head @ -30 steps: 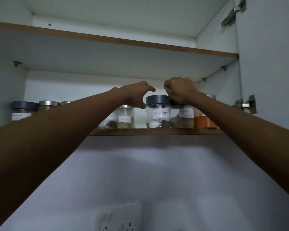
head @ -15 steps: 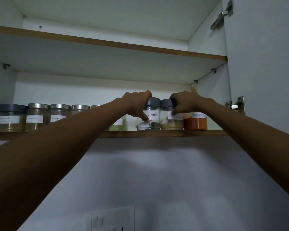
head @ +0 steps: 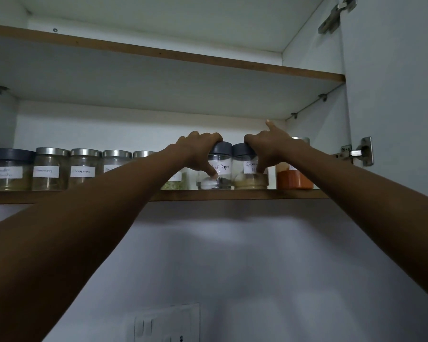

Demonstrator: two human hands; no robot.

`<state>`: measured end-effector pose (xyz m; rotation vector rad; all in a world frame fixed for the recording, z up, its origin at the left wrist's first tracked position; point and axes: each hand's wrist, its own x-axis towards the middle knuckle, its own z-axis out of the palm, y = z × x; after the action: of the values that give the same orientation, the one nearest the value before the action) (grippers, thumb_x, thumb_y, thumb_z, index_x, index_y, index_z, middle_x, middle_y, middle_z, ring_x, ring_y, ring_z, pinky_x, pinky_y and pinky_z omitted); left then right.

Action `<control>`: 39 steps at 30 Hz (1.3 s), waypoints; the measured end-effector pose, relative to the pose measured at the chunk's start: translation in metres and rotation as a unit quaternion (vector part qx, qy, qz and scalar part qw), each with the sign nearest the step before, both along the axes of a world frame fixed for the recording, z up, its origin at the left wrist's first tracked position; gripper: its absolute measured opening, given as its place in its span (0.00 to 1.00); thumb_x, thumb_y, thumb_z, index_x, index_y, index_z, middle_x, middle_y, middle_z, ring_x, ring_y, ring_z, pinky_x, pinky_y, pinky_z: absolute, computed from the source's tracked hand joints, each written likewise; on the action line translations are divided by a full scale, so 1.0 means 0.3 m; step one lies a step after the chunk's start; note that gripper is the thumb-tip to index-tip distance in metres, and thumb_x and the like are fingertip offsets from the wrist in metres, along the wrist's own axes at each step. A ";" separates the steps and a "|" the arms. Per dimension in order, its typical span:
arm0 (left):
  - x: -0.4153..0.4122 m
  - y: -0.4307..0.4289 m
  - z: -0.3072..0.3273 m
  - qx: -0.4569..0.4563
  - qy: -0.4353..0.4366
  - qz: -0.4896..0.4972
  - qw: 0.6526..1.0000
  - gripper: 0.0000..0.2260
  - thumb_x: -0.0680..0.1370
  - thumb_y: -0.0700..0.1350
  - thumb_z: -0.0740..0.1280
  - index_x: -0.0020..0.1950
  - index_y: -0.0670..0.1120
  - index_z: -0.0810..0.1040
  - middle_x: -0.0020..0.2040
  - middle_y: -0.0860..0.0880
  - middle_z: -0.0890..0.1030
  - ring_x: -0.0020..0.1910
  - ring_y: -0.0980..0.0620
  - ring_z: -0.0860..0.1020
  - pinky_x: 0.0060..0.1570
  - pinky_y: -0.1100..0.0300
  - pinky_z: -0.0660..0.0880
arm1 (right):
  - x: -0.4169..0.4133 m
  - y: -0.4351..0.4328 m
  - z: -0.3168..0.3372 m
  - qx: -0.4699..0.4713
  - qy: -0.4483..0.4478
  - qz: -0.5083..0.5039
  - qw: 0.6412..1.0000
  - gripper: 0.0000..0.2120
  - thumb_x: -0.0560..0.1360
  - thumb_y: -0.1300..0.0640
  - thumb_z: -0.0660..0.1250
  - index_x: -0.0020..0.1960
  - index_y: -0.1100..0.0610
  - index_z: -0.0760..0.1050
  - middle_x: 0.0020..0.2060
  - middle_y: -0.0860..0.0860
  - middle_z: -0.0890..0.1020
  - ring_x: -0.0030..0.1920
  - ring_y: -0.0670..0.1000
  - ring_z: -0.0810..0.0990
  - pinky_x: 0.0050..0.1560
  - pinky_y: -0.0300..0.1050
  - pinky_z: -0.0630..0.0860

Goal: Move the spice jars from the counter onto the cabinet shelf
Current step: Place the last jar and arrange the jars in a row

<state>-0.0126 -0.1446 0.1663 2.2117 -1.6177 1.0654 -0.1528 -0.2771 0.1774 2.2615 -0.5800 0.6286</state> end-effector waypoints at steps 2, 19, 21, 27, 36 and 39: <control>0.017 -0.009 -0.002 -0.001 0.000 0.006 1.000 0.36 0.65 0.55 0.76 0.67 0.50 0.64 0.62 0.47 0.73 0.60 0.44 0.68 0.58 0.48 0.68 | 0.022 -0.001 -0.001 -0.005 -0.003 -0.004 1.000 0.27 0.66 0.48 0.74 0.58 0.57 0.66 0.51 0.55 0.78 0.55 0.56 0.76 0.72 0.56 0.47; 0.195 -0.131 0.043 0.035 0.077 0.033 0.996 0.17 0.80 0.51 0.57 0.69 0.49 0.66 0.63 0.45 0.74 0.58 0.43 0.72 0.60 0.49 0.69 | 0.248 -0.067 -0.034 0.006 -0.036 -0.035 0.999 0.24 0.69 0.59 0.68 0.61 0.61 0.64 0.50 0.57 0.77 0.56 0.58 0.75 0.73 0.53 0.49; 0.214 -0.144 0.038 0.034 0.065 0.050 0.996 0.17 0.80 0.51 0.57 0.69 0.51 0.66 0.64 0.46 0.74 0.60 0.44 0.72 0.60 0.50 0.67 | 0.271 -0.083 -0.034 0.011 -0.040 -0.027 0.999 0.22 0.69 0.59 0.67 0.61 0.61 0.65 0.45 0.56 0.75 0.55 0.58 0.76 0.72 0.53 0.49; 0.240 -0.173 0.030 0.040 0.039 0.073 0.996 0.14 0.80 0.47 0.57 0.66 0.50 0.68 0.63 0.47 0.74 0.60 0.44 0.71 0.57 0.51 0.63 | 0.316 -0.117 -0.024 0.038 -0.046 -0.006 0.998 0.17 0.73 0.56 0.65 0.59 0.61 0.66 0.51 0.58 0.77 0.57 0.59 0.75 0.72 0.53 0.52; 0.288 -0.212 0.047 0.070 0.051 0.070 0.994 0.14 0.80 0.43 0.59 0.66 0.47 0.69 0.62 0.45 0.74 0.59 0.43 0.72 0.58 0.50 0.68 | 0.373 -0.142 -0.021 0.052 -0.045 -0.022 0.997 0.18 0.74 0.56 0.63 0.61 0.60 0.65 0.55 0.58 0.76 0.60 0.58 0.73 0.68 0.50 0.58; 0.311 -0.228 0.052 0.059 0.052 0.083 0.993 0.17 0.80 0.44 0.59 0.68 0.50 0.67 0.65 0.46 0.73 0.62 0.44 0.71 0.64 0.47 0.65 | 0.383 -0.156 -0.027 0.066 -0.056 -0.016 0.996 0.16 0.72 0.58 0.64 0.57 0.59 0.64 0.55 0.58 0.76 0.60 0.59 0.72 0.65 0.49 0.62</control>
<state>0.0807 -0.2129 0.1818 2.4719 -1.5116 0.8955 -0.0379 -0.3240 0.1693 2.3448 -0.7314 0.7246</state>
